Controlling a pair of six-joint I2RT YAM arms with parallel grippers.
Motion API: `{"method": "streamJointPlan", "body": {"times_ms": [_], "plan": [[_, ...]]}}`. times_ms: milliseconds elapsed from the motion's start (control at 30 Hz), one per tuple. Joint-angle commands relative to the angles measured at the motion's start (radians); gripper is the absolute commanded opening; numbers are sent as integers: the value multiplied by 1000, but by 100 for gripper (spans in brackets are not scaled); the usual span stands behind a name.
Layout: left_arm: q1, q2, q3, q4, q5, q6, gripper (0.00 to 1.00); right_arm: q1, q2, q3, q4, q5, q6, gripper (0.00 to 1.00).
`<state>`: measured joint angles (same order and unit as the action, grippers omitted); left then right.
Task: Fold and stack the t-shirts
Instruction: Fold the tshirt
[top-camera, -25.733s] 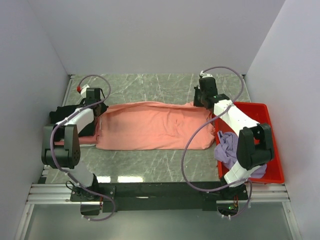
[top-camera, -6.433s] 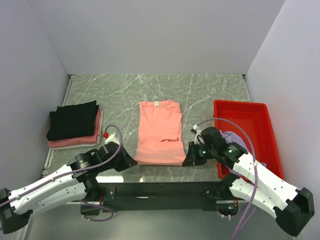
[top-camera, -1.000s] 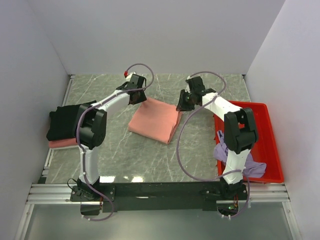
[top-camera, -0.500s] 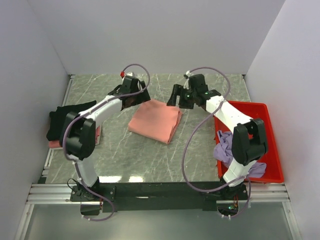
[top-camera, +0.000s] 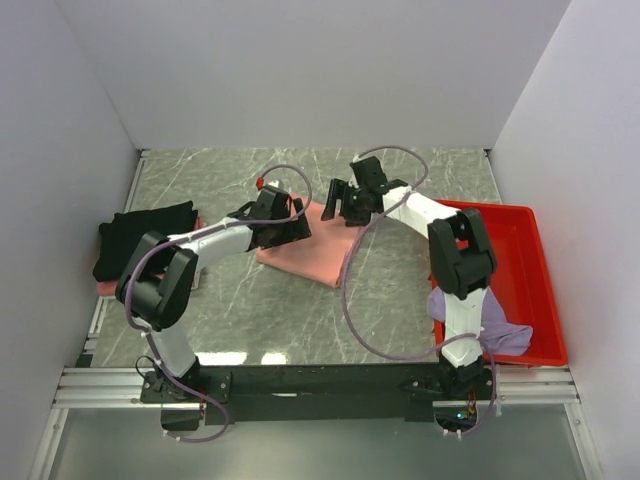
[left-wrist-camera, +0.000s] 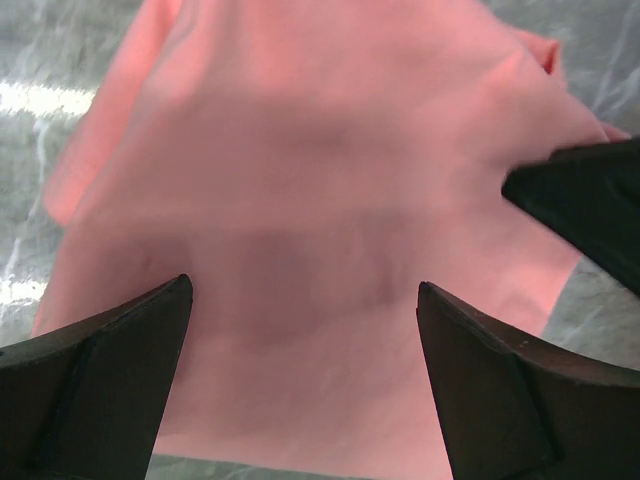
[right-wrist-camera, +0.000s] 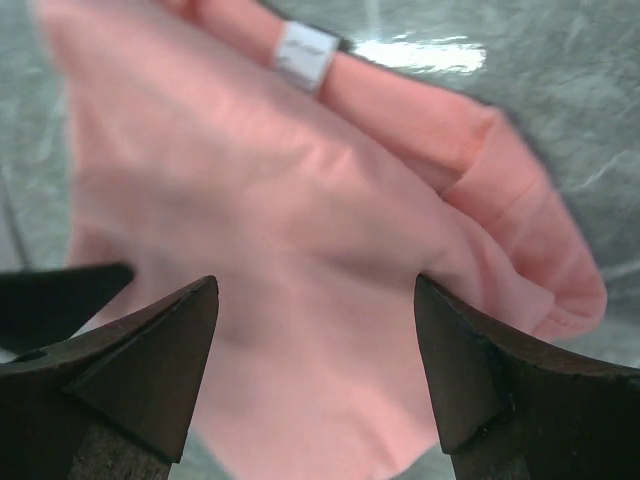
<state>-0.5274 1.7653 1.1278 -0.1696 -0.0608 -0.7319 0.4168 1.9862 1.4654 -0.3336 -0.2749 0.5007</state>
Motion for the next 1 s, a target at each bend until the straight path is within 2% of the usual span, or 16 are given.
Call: {"method": "streamJointPlan", "body": {"times_ms": [0,200,333,567,700,800,967], "plan": [[4,0,-32,50,-19,-14,99,-15,60,67,-44,65,-10,85],[-20,6,-92,55,-39,-38,100,-16,158,104,-68,40,-39,85],[-63,-19,-152,90,-27,-92,100,-15,168,107,-58,5,-67,85],[-203,-130,-281,84,-56,-288,99,-12,128,138,-97,-43,-157,86],[-238,-199,-269,12,-111,-314,100,-10,18,90,-105,-59,-198,86],[-238,-245,-243,-14,-137,-307,100,-10,-128,23,-84,-110,-199,86],[-237,-274,-186,-48,-203,-261,99,-10,-277,-178,1,-222,-156,86]]}}
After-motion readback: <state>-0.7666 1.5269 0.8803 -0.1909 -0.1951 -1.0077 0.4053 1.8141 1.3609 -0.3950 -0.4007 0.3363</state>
